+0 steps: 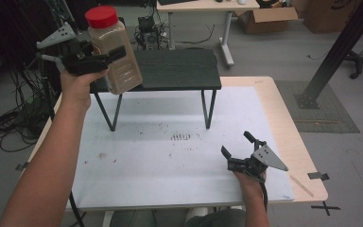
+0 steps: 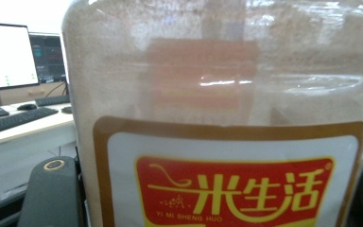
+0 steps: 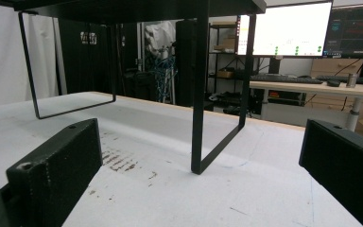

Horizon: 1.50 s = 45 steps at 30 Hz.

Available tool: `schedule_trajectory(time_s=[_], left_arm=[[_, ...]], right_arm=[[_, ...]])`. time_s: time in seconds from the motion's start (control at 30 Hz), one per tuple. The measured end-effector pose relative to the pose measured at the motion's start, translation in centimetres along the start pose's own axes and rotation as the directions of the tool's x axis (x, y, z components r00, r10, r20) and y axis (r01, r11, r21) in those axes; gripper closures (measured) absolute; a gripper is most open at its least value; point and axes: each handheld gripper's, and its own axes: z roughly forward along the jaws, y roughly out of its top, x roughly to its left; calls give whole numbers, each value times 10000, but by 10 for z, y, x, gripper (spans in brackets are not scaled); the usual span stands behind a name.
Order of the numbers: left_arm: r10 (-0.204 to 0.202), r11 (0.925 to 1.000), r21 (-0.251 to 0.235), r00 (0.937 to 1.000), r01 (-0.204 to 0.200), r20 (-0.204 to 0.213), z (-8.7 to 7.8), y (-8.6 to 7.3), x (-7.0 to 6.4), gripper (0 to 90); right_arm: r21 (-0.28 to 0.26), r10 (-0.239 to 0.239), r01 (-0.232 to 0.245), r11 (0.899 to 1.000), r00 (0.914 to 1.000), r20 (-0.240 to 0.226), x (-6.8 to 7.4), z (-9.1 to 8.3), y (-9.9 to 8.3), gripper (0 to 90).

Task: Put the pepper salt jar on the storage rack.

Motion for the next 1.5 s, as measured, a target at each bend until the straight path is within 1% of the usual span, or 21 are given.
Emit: schedule_trajectory(time_s=[0.17,0.33,0.43,0.57,0.63,0.77,0.83,0.9,0.97,1.0,1.07,1.33,1.5], left_arm=[[24,10000,38,9999,-24,-103,7,0,6,252],[95,9997,238,9994,-87,-345,14,0,14,252],[67,9997,230,9992,-57,-405,16,1,17,252],[12,9998,206,9980,1,-625,18,0,24,252],[-10,9997,225,9977,25,-679,19,0,26,252],[38,9990,450,9961,2,-882,20,-3,31,251],[40,9986,521,9960,7,-891,21,-5,32,250],[10,9991,416,9961,27,-885,20,-6,33,250],[106,9992,404,9963,-72,-852,20,-7,32,250],[233,9989,418,9961,-198,-847,20,-7,31,249],[259,9990,393,9959,-226,-872,20,-8,30,249],[242,9989,420,9957,-205,-892,20,-8,29,246],[224,9987,484,9947,-176,-1003,21,-7,28,235]], right_arm=[[13,-4,4,10000,10000,7,0,0,0,0],[-31,-28,29,10000,10000,17,0,0,0,0],[-23,-16,16,10000,10000,8,0,0,0,0],[-26,-21,22,10000,10000,13,0,0,0,0],[-27,-25,25,10000,10000,15,0,0,0,0],[-10,-16,16,10000,10000,13,0,0,0,0],[-6,-16,16,10000,10000,13,0,0,0,0],[1,-20,20,10000,10000,14,0,0,0,0],[16,-1,1,10000,10000,15,0,0,0,0],[26,-12,12,10000,10000,14,0,0,0,0],[25,-7,6,10000,10000,15,0,0,0,0],[-4,-1,1,10000,10000,13,0,0,0,0],[-6,-4,4,10000,10000,8,0,0,0,0]])
